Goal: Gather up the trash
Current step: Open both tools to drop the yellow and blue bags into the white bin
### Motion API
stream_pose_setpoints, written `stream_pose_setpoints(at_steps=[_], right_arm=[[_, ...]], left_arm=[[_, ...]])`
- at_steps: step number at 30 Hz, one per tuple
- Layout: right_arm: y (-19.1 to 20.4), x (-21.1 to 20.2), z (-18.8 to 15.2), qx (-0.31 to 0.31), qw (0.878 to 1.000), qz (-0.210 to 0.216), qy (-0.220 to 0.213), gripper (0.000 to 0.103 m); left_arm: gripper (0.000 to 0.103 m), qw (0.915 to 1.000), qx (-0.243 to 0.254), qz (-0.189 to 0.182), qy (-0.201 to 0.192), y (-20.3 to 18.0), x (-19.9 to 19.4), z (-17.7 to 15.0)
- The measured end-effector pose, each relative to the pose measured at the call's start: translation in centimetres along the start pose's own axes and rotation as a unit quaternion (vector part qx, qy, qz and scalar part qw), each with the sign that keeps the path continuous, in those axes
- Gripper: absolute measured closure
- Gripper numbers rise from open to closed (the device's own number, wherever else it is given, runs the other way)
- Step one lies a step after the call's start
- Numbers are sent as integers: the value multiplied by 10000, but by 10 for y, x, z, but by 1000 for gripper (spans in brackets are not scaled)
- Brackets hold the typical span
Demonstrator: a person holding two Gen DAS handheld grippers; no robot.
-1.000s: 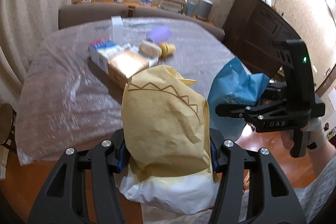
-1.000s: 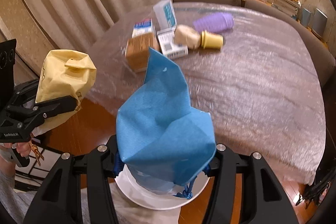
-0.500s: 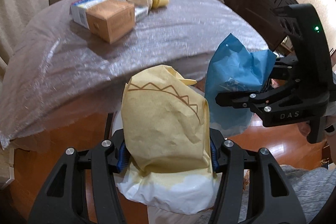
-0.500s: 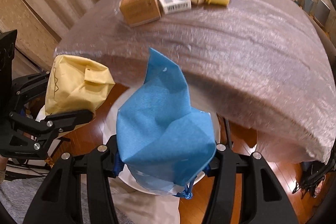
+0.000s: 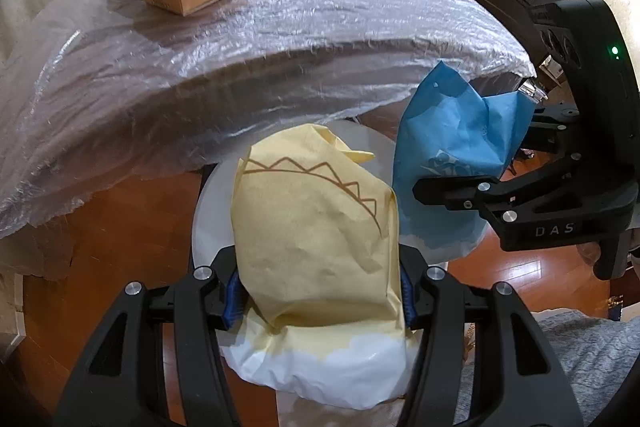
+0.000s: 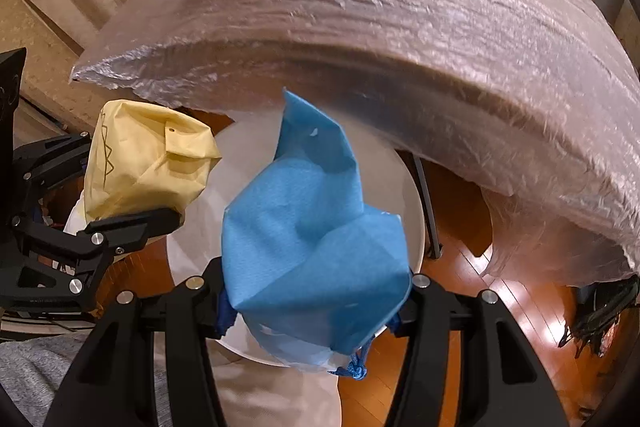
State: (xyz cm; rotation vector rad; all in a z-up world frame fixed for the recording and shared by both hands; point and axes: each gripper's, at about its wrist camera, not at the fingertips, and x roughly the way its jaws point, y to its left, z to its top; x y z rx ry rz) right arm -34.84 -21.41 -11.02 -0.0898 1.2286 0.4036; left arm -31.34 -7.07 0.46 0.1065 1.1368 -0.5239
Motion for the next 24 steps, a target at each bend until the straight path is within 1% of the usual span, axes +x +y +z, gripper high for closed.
stream_pose_setpoints(at_steps=[9,17,18,20,24], right_arm=[[-7,23,-8,100,9998,-106,97,50],[-8,41,-18,183,9995,-192,151,50],[-21,47,-3,193,9995,-183,161,50],[-26,51,0,200,9995,-191,166,50],[-20,51,4,216,9994,-202,197,50]], left_arm=[[46,9998,58,69,169,4,24,5],[46,9996,100,114,228,9,35,7],[46,9996,102,119,230,8,36,6],[46,9996,116,121,232,8,38,7],[46,9995,143,139,235,7,45,4]])
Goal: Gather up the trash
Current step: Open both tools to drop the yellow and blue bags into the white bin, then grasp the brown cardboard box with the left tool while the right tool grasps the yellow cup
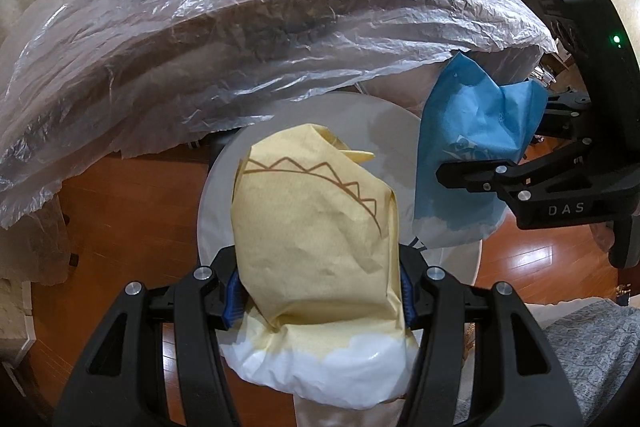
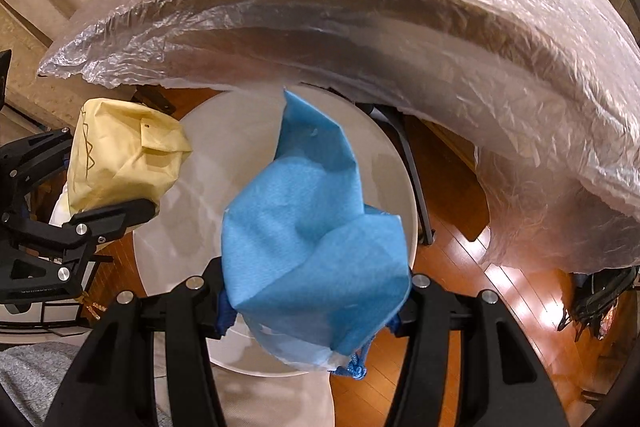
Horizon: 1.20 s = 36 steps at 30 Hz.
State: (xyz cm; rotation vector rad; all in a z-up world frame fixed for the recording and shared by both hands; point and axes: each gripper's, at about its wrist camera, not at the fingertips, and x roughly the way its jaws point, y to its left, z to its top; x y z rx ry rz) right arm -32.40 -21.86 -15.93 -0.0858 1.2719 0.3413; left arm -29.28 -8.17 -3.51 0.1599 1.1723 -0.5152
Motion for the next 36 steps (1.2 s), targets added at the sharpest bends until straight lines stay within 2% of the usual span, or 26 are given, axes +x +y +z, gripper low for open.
stream_pose_setpoints(at_steps=[9,11,12,13,14,15,16,20,23,26,27,29,31,33,36], right_arm=[[2,2,-1,-2,10000,25,34,49],[0,4,-2,15,10000,21,21,48],[-1,4,-3,46,10000,21,10,41],[-2,3,-3,92,10000,7,-28,33],[-1,-2,-1,123,9999,-3,-58,30],[-2,-4,-1,153,9998,-8,-86,29],[-4,-6,-1,171,9998,-15,-113,29],[-9,-21,-5,184,9993,-101,-302,29],[-11,-47,-7,170,9977,-204,-617,29],[-14,-83,-7,127,9924,-217,-1203,25],[-14,-99,-5,103,9883,-292,-1494,18],[-14,-125,0,46,9772,-521,-2059,6],[-14,-150,13,-19,9611,-797,-2643,4],[-16,-160,33,-40,9532,-954,-2869,4],[-17,-160,70,-32,9520,-996,-2894,4]], left_arm=[[46,10000,50,16,53,-5,11,-3],[40,10000,38,-35,-16,-4,10,-1],[33,9999,12,-91,-62,-3,10,-1],[24,9993,-65,-332,-138,0,10,0],[15,9983,-133,-556,-140,2,11,0],[1,9971,-209,-728,-78,4,13,1],[1,9973,-226,-690,-90,4,13,0],[1,9992,204,-168,-285,-7,3,-3],[1,9985,295,11,-458,-9,-15,-3],[1,9961,281,206,-811,-7,-46,1],[1,9948,265,292,-938,-6,-55,4],[1,9874,126,689,-1422,-2,-83,12],[1,9696,-187,1296,-2067,3,-111,20],[1,9564,-531,1623,-2370,10,-120,26],[1,9631,-618,1445,-2186,17,-110,48]])
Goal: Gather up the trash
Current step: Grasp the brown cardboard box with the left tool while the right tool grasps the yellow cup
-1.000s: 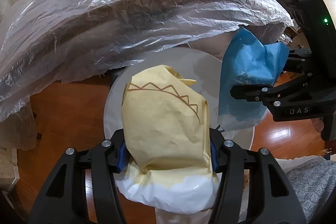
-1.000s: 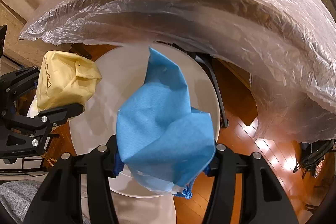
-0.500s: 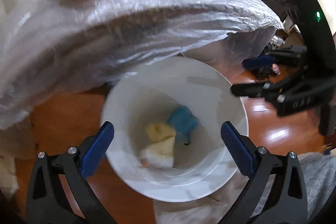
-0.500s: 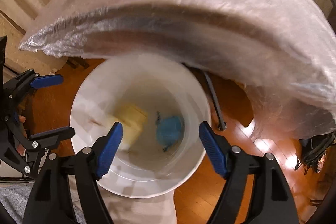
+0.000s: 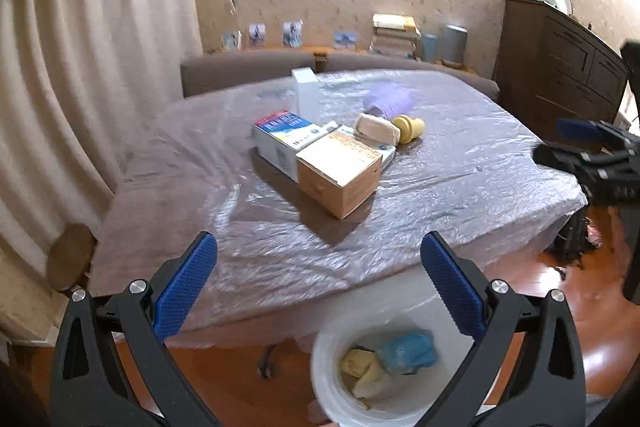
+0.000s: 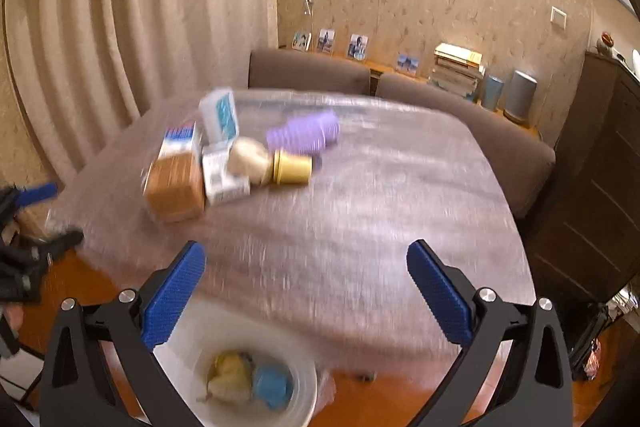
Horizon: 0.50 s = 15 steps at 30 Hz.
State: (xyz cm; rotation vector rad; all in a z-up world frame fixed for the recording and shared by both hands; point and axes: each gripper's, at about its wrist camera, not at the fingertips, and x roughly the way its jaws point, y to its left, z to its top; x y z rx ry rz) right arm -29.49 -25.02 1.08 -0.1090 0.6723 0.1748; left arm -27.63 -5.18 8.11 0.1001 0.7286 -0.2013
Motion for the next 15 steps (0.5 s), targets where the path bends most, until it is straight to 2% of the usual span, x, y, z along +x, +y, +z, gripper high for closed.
stream_pose_setpoints(at_steps=[3,6,8,10,11,15], right_arm=[[-2,29,18,-68,9998,124,124,4],[-3,65,32,-65,9990,73,447,4],[-1,87,34,218,9970,219,707,4],[-10,109,38,646,9912,639,957,4],[-13,118,40,772,9890,717,1035,4],[-20,153,44,921,9850,599,1331,11]], left_arm=[[1,10000,48,-15,0,-7,14,8],[1,9997,177,33,173,-17,36,18],[1,9996,90,4,270,-16,46,24],[1,9993,-62,-121,335,-12,57,29],[1,9992,-118,-149,354,-14,63,32],[1,9981,-361,-176,466,-13,84,39]])
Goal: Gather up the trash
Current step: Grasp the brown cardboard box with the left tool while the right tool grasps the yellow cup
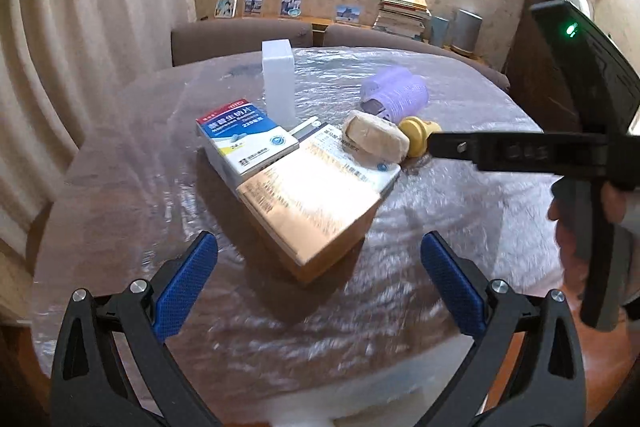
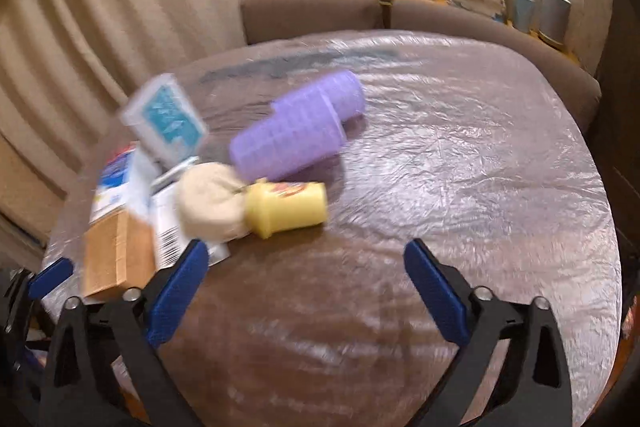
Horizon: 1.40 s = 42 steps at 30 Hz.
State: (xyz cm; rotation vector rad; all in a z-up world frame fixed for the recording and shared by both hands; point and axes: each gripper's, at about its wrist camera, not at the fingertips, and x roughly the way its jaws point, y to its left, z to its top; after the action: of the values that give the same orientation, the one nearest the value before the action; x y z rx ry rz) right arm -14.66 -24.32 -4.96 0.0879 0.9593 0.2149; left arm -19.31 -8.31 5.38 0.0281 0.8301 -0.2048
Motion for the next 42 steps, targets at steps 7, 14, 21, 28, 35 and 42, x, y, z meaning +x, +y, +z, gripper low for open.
stream_pose_setpoints(at_steps=[7,14,21,28,35,42], right_arm=[[4,18,11,-75,9999,17,75,18],[1,19,18,-132,9998,149,51,44],[1,13,16,-246,9995,190,65,60],[6,4,16,-564,9982,-180,-122,28],[1,22,28,-364,9992,137,114,51],[-5,3,22,-223,9991,357,-63,61]], left_arm=[[11,9992,-363,-116,79,4,20,13],[25,9971,-654,-332,197,14,33,15],[36,9980,-557,-269,104,16,27,15],[37,9973,-668,-276,162,29,22,14],[37,9985,-475,-256,118,22,30,21],[40,9982,-495,-324,94,26,27,19]])
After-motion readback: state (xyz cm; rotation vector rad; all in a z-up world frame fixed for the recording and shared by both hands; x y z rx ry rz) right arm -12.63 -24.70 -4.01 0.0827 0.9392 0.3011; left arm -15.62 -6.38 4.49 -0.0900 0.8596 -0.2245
